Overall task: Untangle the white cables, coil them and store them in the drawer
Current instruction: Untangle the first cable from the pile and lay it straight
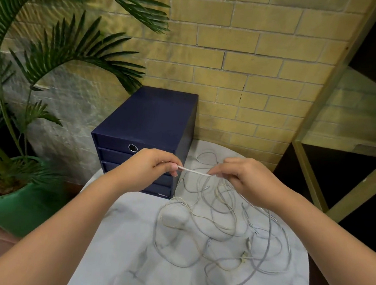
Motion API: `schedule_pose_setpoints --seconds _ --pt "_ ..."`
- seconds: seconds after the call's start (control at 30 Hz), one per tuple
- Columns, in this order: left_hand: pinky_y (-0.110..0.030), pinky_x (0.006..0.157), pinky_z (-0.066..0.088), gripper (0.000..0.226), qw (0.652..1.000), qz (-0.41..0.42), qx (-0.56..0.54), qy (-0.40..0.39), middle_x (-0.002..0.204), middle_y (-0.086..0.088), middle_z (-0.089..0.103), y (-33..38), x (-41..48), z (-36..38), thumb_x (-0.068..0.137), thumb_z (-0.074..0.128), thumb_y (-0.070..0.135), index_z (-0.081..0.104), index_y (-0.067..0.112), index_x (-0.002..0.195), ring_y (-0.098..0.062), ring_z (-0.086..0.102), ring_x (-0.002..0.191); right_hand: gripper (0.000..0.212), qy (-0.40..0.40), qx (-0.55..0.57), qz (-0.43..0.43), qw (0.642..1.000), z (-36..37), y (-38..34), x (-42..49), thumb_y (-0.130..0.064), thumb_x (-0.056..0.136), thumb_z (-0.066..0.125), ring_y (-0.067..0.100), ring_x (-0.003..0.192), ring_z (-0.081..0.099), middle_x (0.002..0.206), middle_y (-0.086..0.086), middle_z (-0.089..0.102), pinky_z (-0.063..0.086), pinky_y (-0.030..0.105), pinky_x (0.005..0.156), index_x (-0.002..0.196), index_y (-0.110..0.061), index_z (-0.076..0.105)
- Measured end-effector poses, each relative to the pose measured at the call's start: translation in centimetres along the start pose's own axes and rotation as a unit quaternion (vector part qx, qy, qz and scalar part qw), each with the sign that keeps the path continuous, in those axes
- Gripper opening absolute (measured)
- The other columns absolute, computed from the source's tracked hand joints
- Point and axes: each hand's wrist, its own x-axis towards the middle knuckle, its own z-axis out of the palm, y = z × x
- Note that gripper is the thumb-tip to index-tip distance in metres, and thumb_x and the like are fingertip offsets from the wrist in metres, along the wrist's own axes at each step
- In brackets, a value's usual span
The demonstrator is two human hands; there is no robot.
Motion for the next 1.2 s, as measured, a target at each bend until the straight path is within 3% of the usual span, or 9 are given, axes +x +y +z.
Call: schedule_pose_setpoints --seconds 0.07,0.17,0.4,0.57,0.67,0.8,0.9,1.07,1.2 --pt "-0.043 0.081 0.052 0.018 1.000 -0.001 0.006 -0.002 0.088 0.019 0.069 0.0 0.0 0.1 0.097 0.055 0.027 0.069 0.036 0.096 -0.017 0.064 0.086 0.025 0.008 0.036 0.015 0.999 0.0 0.2 0.0 -0.015 0.095 0.053 0.009 0.096 0.061 0.100 -0.011 0.068 0.050 0.032 0.084 0.112 -0.023 0.069" --pt "-0.020 0.061 0.046 0.016 0.999 0.014 0.019 0.026 0.094 0.019 0.065 0.3 -0.3 0.8 0.094 0.060 0.029 0.065 0.035 0.108 0.006 0.059 0.071 0.023 0.024 0.076 0.063 0.995 0.2 0.6 0.0 -0.023 0.096 0.053 0.011 0.090 0.063 0.099 -0.006 0.071 0.051 0.036 0.082 0.112 -0.024 0.068" --pt "-0.005 0.077 0.037 0.015 0.979 0.139 0.086 0.118 0.080 0.031 0.056 0.9 0.1 2.7 0.093 0.061 0.020 0.070 0.026 0.103 0.010 0.053 0.080 0.021 0.037 0.125 0.077 0.988 0.8 0.0 0.3 -0.021 0.096 0.053 0.011 0.068 0.057 0.080 -0.005 0.068 0.045 0.029 0.065 0.108 -0.022 0.070" --pt "-0.004 0.078 0.032 0.018 0.972 0.174 0.095 0.125 0.080 0.029 0.056 1.7 0.2 3.1 0.093 0.053 0.021 0.070 0.024 0.099 0.012 0.049 0.077 0.016 0.092 0.110 0.088 0.986 1.0 0.3 0.3 -0.023 0.095 0.055 0.008 0.063 0.055 0.074 -0.007 0.067 0.045 0.029 0.061 0.099 -0.024 0.071" --pt "-0.007 0.074 0.036 0.018 0.979 0.134 0.067 0.137 0.080 0.031 0.058 1.8 0.1 2.8 0.096 0.055 0.017 0.070 0.024 0.102 0.011 0.055 0.079 0.014 0.102 0.133 0.105 0.980 0.7 0.2 0.3 -0.022 0.093 0.057 0.005 0.057 0.051 0.062 -0.011 0.059 0.037 0.016 0.055 0.099 -0.024 0.070" --pt "-0.020 0.069 0.050 0.018 0.983 0.068 0.065 0.161 0.084 0.022 0.065 0.4 -0.3 2.3 0.098 0.054 0.018 0.070 0.024 0.104 -0.001 0.061 0.076 0.006 0.089 0.140 0.121 0.979 0.1 0.7 -0.2 -0.022 0.091 0.060 0.004 0.057 0.051 0.062 -0.007 0.060 0.037 0.016 0.055 0.094 -0.022 0.066" --pt "-0.013 0.060 0.048 0.019 0.982 0.050 0.072 0.169 0.083 0.021 0.064 -0.1 -0.5 1.9 0.098 0.053 0.018 0.070 0.021 0.106 0.004 0.059 0.072 0.008 0.073 0.116 0.122 0.983 0.0 1.0 -0.7 -0.020 0.092 0.059 0.002 0.056 0.051 0.066 -0.005 0.061 0.032 0.013 0.052 0.087 -0.017 0.065" --pt "-0.037 0.057 0.057 0.020 0.979 -0.009 0.052 0.198 0.080 0.019 0.066 -0.5 -0.3 2.2 0.098 0.051 0.017 0.070 0.021 0.102 -0.006 0.060 0.067 0.007 0.044 0.112 0.061 0.991 0.5 0.2 -0.6 -0.017 0.091 0.060 0.009 0.064 0.056 0.064 -0.010 0.059 0.044 0.023 0.061 0.087 -0.015 0.066" --pt "-0.029 0.062 0.054 0.018 0.985 -0.023 0.047 0.167 0.082 0.019 0.066 -1.2 -0.4 2.3 0.098 0.051 0.019 0.068 0.024 0.103 -0.004 0.062 0.074 0.008 0.045 0.103 0.062 0.992 0.6 0.0 -0.4 -0.019 0.092 0.059 0.009 0.065 0.057 0.066 -0.008 0.062 0.044 0.025 0.062 0.087 -0.017 0.065"
